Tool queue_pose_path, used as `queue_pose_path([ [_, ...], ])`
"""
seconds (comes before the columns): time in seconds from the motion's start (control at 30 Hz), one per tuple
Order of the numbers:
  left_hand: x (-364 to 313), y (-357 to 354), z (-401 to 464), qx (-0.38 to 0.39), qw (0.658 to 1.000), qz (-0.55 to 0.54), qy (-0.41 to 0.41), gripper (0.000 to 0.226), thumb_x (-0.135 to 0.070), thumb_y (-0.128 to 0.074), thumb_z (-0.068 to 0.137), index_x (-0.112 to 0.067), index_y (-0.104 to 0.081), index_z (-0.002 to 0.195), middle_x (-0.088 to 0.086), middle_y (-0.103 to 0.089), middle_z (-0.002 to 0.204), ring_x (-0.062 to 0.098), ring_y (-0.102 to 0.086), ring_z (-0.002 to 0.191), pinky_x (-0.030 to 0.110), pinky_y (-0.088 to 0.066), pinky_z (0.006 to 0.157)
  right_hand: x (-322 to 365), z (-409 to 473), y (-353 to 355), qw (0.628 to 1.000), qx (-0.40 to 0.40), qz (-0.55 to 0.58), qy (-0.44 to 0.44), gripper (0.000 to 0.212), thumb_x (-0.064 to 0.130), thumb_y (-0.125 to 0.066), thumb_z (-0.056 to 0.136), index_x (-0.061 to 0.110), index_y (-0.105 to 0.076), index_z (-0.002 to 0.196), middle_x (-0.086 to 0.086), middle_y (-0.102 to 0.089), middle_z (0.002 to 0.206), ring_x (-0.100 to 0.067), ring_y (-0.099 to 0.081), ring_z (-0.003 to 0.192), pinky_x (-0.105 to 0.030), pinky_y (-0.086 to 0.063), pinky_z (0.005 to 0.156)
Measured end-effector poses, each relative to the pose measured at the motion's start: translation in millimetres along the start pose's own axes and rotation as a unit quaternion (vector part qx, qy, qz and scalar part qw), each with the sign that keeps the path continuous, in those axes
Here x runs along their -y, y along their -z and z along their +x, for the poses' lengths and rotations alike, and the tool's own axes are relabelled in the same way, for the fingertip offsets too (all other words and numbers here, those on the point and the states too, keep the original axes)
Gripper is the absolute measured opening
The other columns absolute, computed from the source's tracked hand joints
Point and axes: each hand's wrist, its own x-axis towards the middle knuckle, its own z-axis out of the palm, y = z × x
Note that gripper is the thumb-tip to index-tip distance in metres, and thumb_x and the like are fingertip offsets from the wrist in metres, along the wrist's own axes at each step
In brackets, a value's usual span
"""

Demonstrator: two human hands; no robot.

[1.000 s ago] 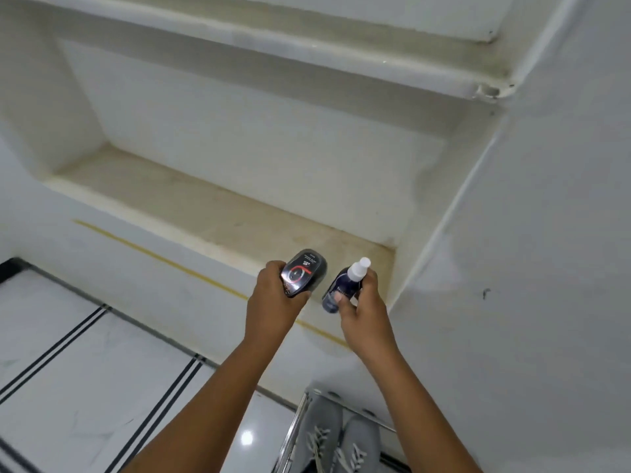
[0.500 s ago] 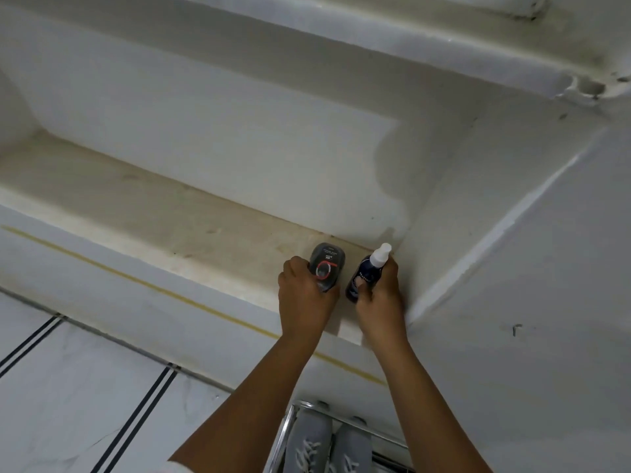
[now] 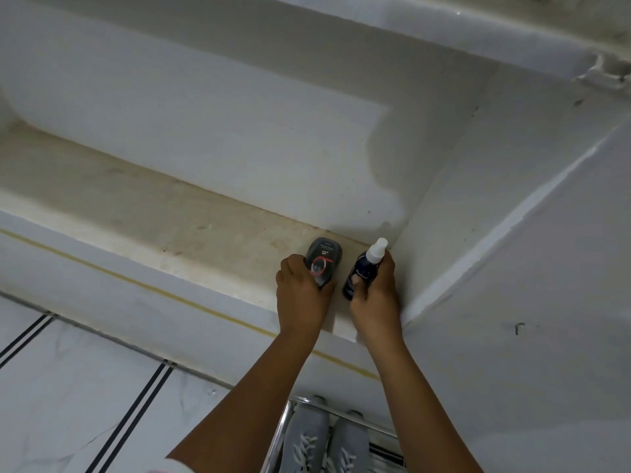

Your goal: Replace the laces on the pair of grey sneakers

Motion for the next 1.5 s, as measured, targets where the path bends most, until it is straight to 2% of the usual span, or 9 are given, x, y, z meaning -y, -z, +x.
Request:
queue_pose_path([
  [0.1,3,8,-4,0.042,0.999,-0.011,0.014,0.082,-0.032,-0.08,0.075,0.0,-0.038,0.138,0.017,-0.047,0.131,0.033,-0.047,0.119,0.035,-0.044,0.091,-4,0,-2,1.0,-0.004,0.02,0.002,0.064,0.008,-0.052,0.095,0.016,-0.022,0.15,-0.005,-0.044,0.144,-0.024,-0.045,0.129,-0.038,-0.042,0.105],
  [0.17,9,15,-11,0.054,0.997,-0.037,0.028,0.085,-0.031,-0.076,0.079,-0.006,-0.029,0.146,0.012,-0.044,0.139,0.027,-0.044,0.126,0.032,-0.044,0.093,-8,-1,-5,0.999,-0.005,0.03,-0.009,0.065,0.009,-0.056,0.092,0.019,-0.024,0.149,-0.004,-0.046,0.141,-0.022,-0.047,0.127,-0.039,-0.043,0.103],
  [0.33,30,26,-17,0.064,0.997,-0.045,0.0,0.05,-0.023,-0.073,0.082,-0.022,-0.055,0.128,0.001,-0.063,0.113,0.016,-0.063,0.101,0.024,-0.05,0.078,-18,-4,-19,0.996,-0.066,0.038,-0.04,0.058,0.01,-0.066,0.087,0.013,-0.04,0.139,-0.006,-0.058,0.125,-0.024,-0.055,0.116,-0.04,-0.048,0.096],
  [0.47,27,28,-12,0.066,0.995,-0.068,0.006,0.04,-0.023,-0.074,0.08,-0.025,-0.061,0.118,-0.002,-0.067,0.107,0.015,-0.066,0.093,0.034,-0.056,0.078,-23,-6,-27,0.995,-0.09,0.004,-0.05,0.044,0.011,-0.067,0.087,0.007,-0.05,0.127,-0.011,-0.062,0.116,-0.03,-0.059,0.108,-0.044,-0.05,0.089],
  [0.57,24,28,-11,0.067,0.994,-0.086,0.013,0.04,-0.022,-0.074,0.079,-0.023,-0.062,0.117,-0.001,-0.067,0.108,0.016,-0.066,0.093,0.036,-0.056,0.079,-26,-8,-29,0.994,-0.096,-0.017,-0.039,0.039,0.01,-0.064,0.089,0.003,-0.051,0.125,-0.013,-0.061,0.114,-0.031,-0.059,0.106,-0.044,-0.05,0.088],
  [0.73,25,23,-11,0.061,0.995,-0.082,0.018,0.041,-0.026,-0.074,0.08,-0.022,-0.062,0.119,-0.002,-0.067,0.109,0.014,-0.064,0.094,0.026,-0.052,0.078,-26,-7,-30,0.993,-0.106,-0.042,-0.021,0.037,0.005,-0.06,0.09,-0.003,-0.051,0.125,-0.017,-0.059,0.114,-0.033,-0.058,0.106,-0.036,-0.047,0.087],
  [0.97,17,20,-11,0.064,0.994,-0.082,0.021,0.038,-0.023,-0.073,0.081,-0.02,-0.062,0.117,0.0,-0.066,0.108,0.016,-0.064,0.094,0.025,-0.05,0.076,-28,-4,-30,0.993,-0.109,-0.042,-0.017,0.036,0.003,-0.058,0.09,-0.004,-0.05,0.124,-0.019,-0.058,0.113,-0.034,-0.057,0.104,-0.04,-0.048,0.086],
  [1.33,17,18,-10,0.071,0.995,-0.071,0.02,0.036,-0.025,-0.071,0.083,-0.019,-0.06,0.117,0.001,-0.065,0.109,0.017,-0.064,0.097,0.025,-0.049,0.074,-31,-6,-37,0.992,-0.115,-0.032,-0.027,0.048,0.006,-0.057,0.091,-0.001,-0.043,0.137,-0.016,-0.058,0.121,-0.032,-0.056,0.113,-0.044,-0.047,0.093],
  [1.5,23,30,-24,0.044,0.995,-0.086,0.023,0.042,-0.026,-0.06,0.093,-0.011,-0.053,0.131,0.005,-0.061,0.123,0.019,-0.061,0.108,0.025,-0.047,0.083,-27,-26,-37,0.994,-0.08,-0.03,-0.066,0.06,0.012,-0.056,0.094,0.0,-0.029,0.147,-0.018,-0.049,0.137,-0.031,-0.047,0.128,-0.043,-0.043,0.104],
])
